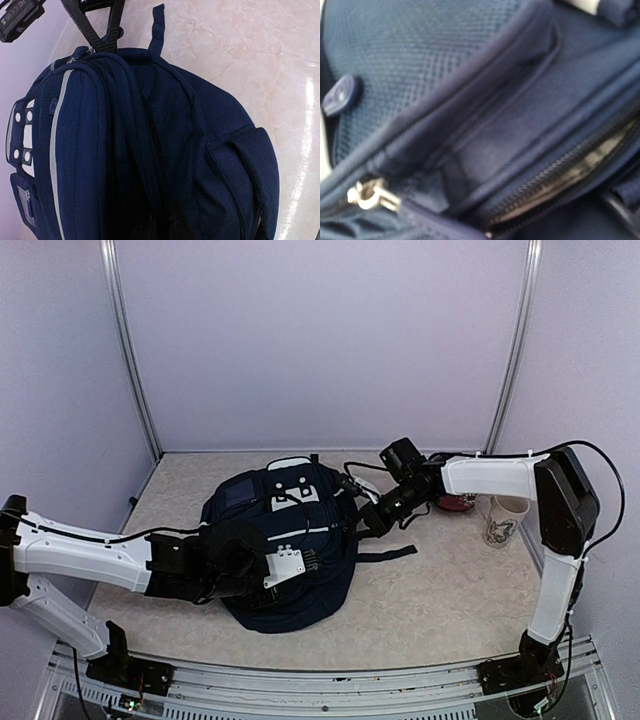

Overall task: Pack the student bag
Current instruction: Zip the student bag into the largest pocket of the bag, then hold the student bag at the center of the board.

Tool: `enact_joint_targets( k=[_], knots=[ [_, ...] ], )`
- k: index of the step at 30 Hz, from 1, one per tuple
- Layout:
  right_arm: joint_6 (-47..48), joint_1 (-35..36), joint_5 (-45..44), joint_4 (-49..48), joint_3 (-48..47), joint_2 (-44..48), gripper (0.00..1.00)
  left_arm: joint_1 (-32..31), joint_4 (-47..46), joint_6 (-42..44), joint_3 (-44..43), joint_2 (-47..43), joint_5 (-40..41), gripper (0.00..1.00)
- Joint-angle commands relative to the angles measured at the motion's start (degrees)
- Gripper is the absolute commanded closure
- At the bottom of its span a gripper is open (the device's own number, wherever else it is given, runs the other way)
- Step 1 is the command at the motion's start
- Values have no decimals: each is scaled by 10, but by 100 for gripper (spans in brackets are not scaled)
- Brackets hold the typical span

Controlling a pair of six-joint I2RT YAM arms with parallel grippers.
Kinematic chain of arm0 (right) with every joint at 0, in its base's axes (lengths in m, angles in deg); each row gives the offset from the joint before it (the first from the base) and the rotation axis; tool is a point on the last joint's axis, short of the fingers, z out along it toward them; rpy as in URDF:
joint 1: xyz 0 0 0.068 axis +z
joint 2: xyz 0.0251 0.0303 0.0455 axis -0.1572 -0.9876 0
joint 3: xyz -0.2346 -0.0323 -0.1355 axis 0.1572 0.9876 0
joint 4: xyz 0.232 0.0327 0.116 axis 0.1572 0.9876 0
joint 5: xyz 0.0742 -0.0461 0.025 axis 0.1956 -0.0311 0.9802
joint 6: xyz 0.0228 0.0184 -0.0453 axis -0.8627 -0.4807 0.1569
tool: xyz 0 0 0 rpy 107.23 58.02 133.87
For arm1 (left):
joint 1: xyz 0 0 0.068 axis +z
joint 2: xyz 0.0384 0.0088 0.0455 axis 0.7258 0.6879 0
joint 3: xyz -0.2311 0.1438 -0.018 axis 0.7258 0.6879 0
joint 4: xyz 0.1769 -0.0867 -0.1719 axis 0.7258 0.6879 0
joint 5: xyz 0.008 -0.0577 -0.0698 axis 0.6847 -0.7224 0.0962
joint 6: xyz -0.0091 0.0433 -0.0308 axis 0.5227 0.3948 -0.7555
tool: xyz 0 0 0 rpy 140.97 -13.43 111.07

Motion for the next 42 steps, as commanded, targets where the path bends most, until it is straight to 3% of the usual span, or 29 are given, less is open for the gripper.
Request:
enact_joint_targets(
  k=[1,3,5,7,11,16,22,24,25,28,32,37,42],
  knots=[
    [2,-21,-63,-140,83,67,100,-16,73,-13,12,-27,-71,70],
    [-10,-1,-55,-155,125,84,100,-9,66,-24,8,-32,-66,41],
    [-30,21,-51,-177,166,96,100,-2,49,-42,0,-40,-39,25],
    [-53,45,-42,-206,197,102,100,21,33,-73,-15,-57,-31,19],
    [-90,105,-33,-269,225,91,100,92,-10,-116,-18,-103,-134,16],
    [-122,169,29,-341,200,51,100,97,-56,-107,0,-110,-168,19],
    [-165,184,46,-400,197,32,100,83,-11,-95,-9,-82,-164,20],
    [-188,184,50,-422,204,27,100,45,12,-66,-4,-83,-154,26],
    [-198,183,54,-431,204,21,100,22,15,-51,2,-86,-144,39],
    [-218,181,58,-439,189,-5,100,-24,-5,-28,27,-96,-115,60],
    [-233,181,65,-442,164,-29,100,-38,17,-25,28,-64,-80,62],
    [-233,179,60,-443,168,-25,100,-45,46,-31,30,-37,25,72],
    [-234,178,55,-442,172,-23,100,-53,51,-31,34,-21,-5,71]
  ],
)
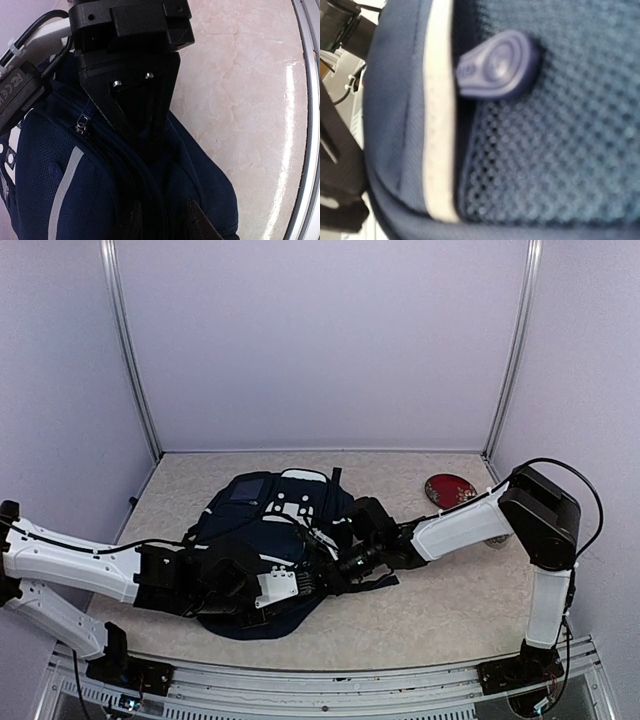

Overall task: Pack the student bag
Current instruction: Hold the student bag at the center of the board.

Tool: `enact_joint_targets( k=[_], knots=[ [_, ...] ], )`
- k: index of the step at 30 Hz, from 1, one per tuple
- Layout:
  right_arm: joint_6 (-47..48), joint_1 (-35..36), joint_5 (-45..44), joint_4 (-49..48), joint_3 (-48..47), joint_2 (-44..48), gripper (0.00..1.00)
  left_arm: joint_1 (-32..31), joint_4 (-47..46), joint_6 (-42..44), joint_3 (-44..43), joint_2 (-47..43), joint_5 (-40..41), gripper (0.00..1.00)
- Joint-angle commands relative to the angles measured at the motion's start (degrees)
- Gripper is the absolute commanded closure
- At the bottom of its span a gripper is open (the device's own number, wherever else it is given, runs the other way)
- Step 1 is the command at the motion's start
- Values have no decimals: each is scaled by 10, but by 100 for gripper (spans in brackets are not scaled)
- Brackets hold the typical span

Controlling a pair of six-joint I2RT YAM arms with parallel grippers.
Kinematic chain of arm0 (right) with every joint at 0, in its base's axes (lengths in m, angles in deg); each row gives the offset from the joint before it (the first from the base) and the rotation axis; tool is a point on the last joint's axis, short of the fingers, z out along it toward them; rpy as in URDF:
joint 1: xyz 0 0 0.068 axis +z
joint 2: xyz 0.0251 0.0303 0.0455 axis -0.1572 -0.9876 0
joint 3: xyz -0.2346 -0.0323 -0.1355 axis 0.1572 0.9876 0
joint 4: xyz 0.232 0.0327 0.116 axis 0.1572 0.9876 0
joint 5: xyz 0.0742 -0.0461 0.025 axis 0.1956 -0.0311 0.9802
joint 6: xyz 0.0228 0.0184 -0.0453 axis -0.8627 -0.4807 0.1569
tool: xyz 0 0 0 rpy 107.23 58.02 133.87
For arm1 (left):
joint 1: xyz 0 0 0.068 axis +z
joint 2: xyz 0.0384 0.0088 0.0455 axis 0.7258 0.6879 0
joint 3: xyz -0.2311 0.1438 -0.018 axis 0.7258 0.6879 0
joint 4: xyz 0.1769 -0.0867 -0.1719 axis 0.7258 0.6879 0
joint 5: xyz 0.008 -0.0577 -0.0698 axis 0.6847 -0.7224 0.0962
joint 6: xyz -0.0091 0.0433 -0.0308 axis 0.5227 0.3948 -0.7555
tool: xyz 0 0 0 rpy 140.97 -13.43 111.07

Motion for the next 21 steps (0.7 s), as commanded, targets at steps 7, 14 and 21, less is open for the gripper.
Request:
enact_joint_targets(
  k=[7,14,21],
  knots=[
    [-8,-5,2,-41,-11,7,100,-18,1,2,2,49,120,69],
    [-5,-6,6,-39,-11,9,100,-18,-13,6,4,62,189,73],
    [8,-13,-19,5,-14,24,100,-17,-4,4,1,79,209,100]
  ],
)
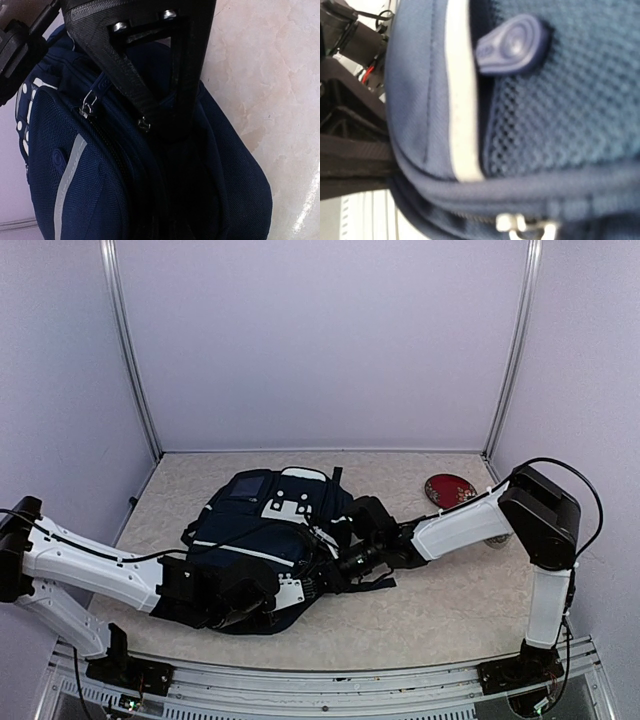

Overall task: Pack the student bag
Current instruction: Hold the student bag at the center of the board, then zip the student bag into the largest pocket of the bag.

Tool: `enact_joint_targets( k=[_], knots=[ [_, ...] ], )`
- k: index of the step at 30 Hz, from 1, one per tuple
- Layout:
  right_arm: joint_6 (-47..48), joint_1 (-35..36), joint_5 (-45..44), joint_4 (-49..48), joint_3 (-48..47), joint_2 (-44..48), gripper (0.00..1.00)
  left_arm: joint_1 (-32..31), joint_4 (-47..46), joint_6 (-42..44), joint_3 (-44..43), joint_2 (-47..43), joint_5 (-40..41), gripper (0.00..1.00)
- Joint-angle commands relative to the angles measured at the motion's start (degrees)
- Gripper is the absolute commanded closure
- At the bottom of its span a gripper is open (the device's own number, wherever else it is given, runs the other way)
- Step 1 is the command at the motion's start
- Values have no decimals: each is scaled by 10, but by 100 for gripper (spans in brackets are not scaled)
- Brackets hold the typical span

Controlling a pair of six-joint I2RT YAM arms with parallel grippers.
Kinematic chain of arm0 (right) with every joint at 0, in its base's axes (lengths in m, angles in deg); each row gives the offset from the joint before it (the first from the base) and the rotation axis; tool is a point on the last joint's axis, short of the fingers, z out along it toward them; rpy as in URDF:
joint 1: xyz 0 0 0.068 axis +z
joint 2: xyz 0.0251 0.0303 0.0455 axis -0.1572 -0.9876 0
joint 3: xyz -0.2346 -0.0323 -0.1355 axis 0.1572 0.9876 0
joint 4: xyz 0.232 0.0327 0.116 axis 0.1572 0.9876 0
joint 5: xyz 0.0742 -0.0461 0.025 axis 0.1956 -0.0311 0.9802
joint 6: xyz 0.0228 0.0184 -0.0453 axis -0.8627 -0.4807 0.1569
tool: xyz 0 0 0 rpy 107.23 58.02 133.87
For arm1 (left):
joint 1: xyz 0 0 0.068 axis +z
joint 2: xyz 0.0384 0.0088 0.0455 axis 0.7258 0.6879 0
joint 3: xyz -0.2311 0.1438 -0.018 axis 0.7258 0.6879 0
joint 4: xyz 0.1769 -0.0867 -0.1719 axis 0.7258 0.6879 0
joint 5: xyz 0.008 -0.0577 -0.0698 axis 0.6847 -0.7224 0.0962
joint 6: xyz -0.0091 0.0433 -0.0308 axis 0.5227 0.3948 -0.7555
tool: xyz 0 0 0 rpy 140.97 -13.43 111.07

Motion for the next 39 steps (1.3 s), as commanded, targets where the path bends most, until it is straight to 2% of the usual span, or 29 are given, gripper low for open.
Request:
enact_joint_targets(
  k=[1,9,16,26,35,38,39],
  knots=[
    [19,-14,-30,39,-17,30,100,5,6,-5,2,10,45,100],
    [83,-84,-225,257,-54,85,100,6,25,-4,12,-4,4,100],
    [124,-115,-346,340,-126,69,100,4,29,2,9,-22,-52,100],
    [156,-153,-389,373,-232,17,100,-1,32,2,17,-51,-91,100],
    [161,-183,-396,370,-243,-9,100,-1,12,1,10,-45,-101,100],
    [174,-185,-352,360,-242,-4,100,-1,-14,-7,3,-43,-109,100],
    [180,-185,-307,352,-235,2,94,-1,-24,-11,-1,-40,-113,100]
  ],
)
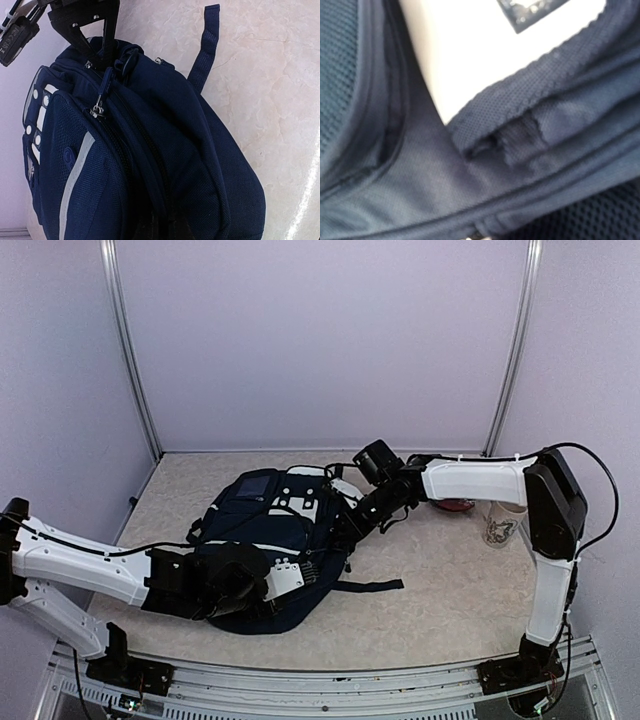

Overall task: Pack the student bag
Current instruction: Zip the student bag into the largest pocket of the bag, then place the student bag at the center of the board.

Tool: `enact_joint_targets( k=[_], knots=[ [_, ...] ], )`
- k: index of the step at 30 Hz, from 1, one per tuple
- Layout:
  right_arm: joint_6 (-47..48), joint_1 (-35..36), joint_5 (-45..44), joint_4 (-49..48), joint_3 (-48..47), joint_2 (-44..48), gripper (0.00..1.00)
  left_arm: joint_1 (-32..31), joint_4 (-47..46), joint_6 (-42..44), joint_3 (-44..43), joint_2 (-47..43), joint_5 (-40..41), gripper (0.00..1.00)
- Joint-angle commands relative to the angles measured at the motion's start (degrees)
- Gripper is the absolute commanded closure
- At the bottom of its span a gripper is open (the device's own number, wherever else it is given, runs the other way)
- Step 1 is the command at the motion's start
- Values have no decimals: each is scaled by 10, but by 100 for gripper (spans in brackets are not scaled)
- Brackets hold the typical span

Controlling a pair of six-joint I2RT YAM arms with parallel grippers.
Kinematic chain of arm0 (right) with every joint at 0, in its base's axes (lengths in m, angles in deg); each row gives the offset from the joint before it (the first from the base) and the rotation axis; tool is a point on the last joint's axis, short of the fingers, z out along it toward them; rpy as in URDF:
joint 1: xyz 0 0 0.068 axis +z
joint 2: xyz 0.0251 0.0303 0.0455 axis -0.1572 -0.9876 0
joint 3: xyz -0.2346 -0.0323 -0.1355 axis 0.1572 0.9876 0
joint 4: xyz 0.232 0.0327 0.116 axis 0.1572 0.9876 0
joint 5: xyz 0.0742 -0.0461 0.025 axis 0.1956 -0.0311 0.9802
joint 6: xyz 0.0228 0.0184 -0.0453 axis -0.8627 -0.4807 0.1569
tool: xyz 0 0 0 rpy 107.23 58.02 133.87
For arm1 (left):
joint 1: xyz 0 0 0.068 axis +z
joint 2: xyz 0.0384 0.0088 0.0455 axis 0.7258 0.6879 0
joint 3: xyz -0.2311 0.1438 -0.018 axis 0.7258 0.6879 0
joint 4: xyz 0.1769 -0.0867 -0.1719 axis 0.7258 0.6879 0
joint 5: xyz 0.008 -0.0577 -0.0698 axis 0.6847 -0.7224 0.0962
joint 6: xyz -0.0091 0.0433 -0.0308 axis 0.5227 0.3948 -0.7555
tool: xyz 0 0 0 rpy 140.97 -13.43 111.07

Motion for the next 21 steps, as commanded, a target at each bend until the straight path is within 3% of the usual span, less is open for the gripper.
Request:
enact_joint_targets(
  k=[1,3,7,21],
  knots=[
    [17,-80,-24,-73,0,10,84,-12,10,-14,-5,2,-65,100],
    [17,-80,69,-110,29,37,68,-9,-9,-21,-14,17,-64,100],
    [6,-85,96,-121,67,92,58,5,-21,-37,-41,60,-49,100],
    [-33,-123,-3,-151,209,257,53,40,-73,-29,-156,174,-91,100]
  ],
)
